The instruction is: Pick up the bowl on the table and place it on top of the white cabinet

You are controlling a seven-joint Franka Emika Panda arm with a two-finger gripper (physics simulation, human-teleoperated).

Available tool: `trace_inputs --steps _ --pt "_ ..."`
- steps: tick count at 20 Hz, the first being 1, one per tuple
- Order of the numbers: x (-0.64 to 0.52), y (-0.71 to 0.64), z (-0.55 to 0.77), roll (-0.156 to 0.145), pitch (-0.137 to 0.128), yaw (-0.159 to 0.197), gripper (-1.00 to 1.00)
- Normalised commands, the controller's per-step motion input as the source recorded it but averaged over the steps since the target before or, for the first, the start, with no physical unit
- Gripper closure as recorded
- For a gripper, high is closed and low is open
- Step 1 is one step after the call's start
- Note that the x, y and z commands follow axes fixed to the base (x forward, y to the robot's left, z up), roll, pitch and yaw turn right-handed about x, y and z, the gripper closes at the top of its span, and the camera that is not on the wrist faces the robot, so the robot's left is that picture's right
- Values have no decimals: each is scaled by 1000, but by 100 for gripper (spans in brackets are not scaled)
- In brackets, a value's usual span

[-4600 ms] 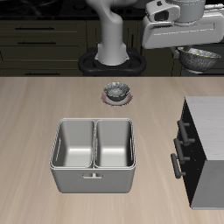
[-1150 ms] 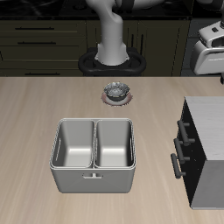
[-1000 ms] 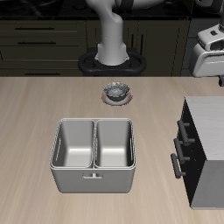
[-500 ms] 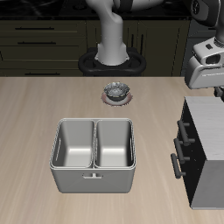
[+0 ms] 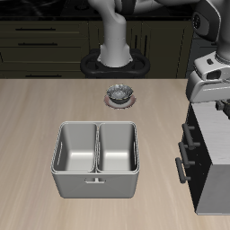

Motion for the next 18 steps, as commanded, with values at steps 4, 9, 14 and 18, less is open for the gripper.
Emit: trace_inputs --steps 4,9,14,18 --pt "8 32 -175 34 28 13 100" --pt "17 1 -78 8 14 35 -100" --pt "-19 -17 22 11 -4 9 -100" --pt "-64 -18 92 14 -8 -4 -100"
